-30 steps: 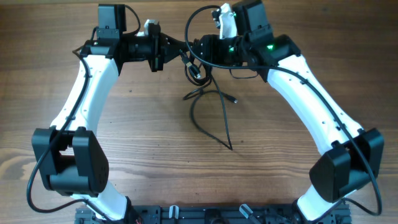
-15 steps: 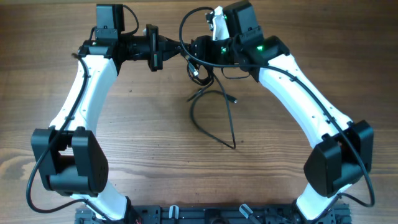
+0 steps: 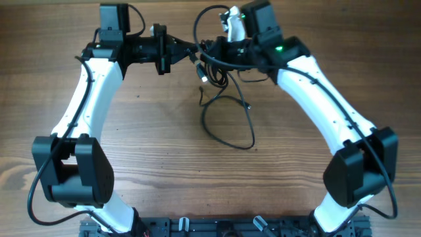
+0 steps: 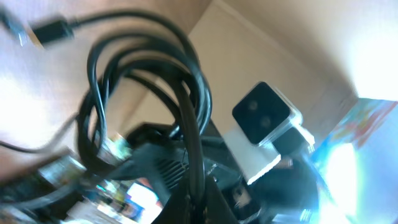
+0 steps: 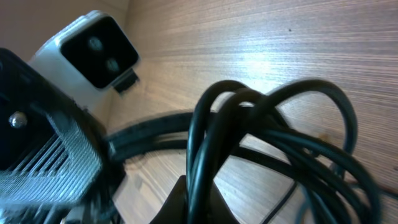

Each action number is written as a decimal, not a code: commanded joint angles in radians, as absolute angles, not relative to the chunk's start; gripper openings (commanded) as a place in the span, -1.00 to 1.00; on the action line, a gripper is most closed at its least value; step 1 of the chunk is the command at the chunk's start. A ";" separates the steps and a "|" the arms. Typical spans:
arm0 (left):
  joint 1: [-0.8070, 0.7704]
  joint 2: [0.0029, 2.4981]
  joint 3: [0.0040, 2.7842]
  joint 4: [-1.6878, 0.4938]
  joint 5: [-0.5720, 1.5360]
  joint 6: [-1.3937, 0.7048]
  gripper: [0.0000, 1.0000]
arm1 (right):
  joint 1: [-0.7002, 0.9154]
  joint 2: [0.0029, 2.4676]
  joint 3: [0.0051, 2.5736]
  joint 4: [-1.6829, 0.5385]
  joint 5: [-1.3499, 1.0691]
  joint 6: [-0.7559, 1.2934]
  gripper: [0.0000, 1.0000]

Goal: Untangle cables

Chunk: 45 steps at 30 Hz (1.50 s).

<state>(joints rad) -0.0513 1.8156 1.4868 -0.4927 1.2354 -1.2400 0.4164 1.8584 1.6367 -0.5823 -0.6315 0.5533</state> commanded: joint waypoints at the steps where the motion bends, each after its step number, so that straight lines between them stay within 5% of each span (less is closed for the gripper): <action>1: 0.001 1.806 1.493 -0.517 1.207 -0.807 -0.92 | 0.319 1.755 1.642 -0.631 -0.762 0.441 -0.91; 10: 0.008 1.816 1.491 -0.769 0.744 -0.487 -0.92 | 0.126 1.684 1.642 -0.734 -0.990 0.334 -0.91; 16: 0.009 1.816 1.491 -0.842 0.678 -0.335 -0.92 | 0.069 1.685 1.642 -0.797 -0.809 0.322 -0.91; 28: -0.093 1.816 1.491 -0.851 0.769 -0.289 -0.92 | 0.195 1.685 1.642 -0.835 -0.742 0.271 -0.91; 45: -0.247 1.816 1.491 -0.562 1.103 -0.435 -0.92 | 0.394 1.685 1.642 -0.800 -0.695 0.339 -0.91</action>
